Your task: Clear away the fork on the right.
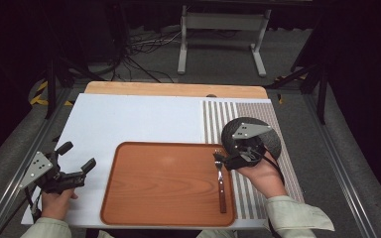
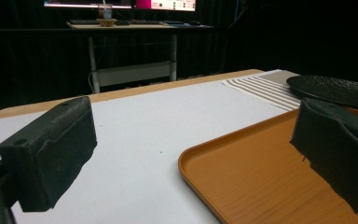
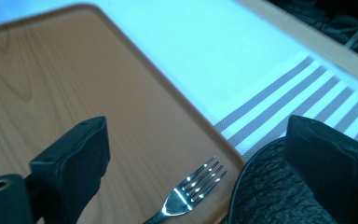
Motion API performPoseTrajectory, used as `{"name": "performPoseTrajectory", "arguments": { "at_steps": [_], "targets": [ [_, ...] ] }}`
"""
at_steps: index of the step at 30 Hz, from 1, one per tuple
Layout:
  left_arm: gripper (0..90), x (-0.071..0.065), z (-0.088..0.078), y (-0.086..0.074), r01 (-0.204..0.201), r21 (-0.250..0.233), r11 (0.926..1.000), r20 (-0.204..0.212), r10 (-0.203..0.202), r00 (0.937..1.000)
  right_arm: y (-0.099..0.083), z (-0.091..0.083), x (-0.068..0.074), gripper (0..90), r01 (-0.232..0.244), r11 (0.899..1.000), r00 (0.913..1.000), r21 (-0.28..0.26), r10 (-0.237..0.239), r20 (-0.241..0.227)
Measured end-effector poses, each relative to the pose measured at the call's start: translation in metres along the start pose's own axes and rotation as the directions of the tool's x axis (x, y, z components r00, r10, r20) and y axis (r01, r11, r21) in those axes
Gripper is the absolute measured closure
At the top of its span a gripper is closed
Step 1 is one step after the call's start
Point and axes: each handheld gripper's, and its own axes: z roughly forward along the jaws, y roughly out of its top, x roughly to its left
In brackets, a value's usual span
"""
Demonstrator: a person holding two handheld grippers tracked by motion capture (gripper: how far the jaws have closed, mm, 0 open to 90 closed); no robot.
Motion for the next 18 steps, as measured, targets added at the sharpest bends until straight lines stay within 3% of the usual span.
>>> {"name": "performPoseTrajectory", "arguments": {
  "at_steps": [3, 11, 13, 16, 18],
  "targets": [
    [0.7, 0.0, 0.0, 0.0, -0.001, -0.001, 1.0, -0.002, 0.001, 1.0, -0.007, -0.015, -0.001, 1.3, 0.013, 0.997, 0.9998, -0.078, -0.012, 0.013],
    [0.7, 0.0, 0.0, 0.0, 0.001, 0.0, 1.0, -0.003, -0.001, 1.0, -0.024, -0.034, -0.005, 0.7, -0.009, 0.987, 0.9995, -0.159, 0.014, 0.027],
    [0.7, 0.0, 0.0, -0.001, 0.006, -0.002, 1.0, -0.003, -0.006, 1.0, -0.034, -0.041, -0.007, 0.7, -0.021, 0.977, 0.9988, -0.212, 0.03, 0.038],
    [0.7, 0.0, 0.0, -0.001, 0.006, -0.001, 1.0, -0.003, -0.006, 1.0, -0.042, -0.045, -0.009, 0.7, -0.029, 0.971, 0.998, -0.238, 0.041, 0.047],
    [0.7, 0.0, 0.0, -0.001, 0.006, -0.003, 1.0, -0.004, -0.006, 1.0, -0.054, -0.05, -0.011, 0.7, -0.041, 0.957, 0.996, -0.286, 0.062, 0.064]
  ]
}}
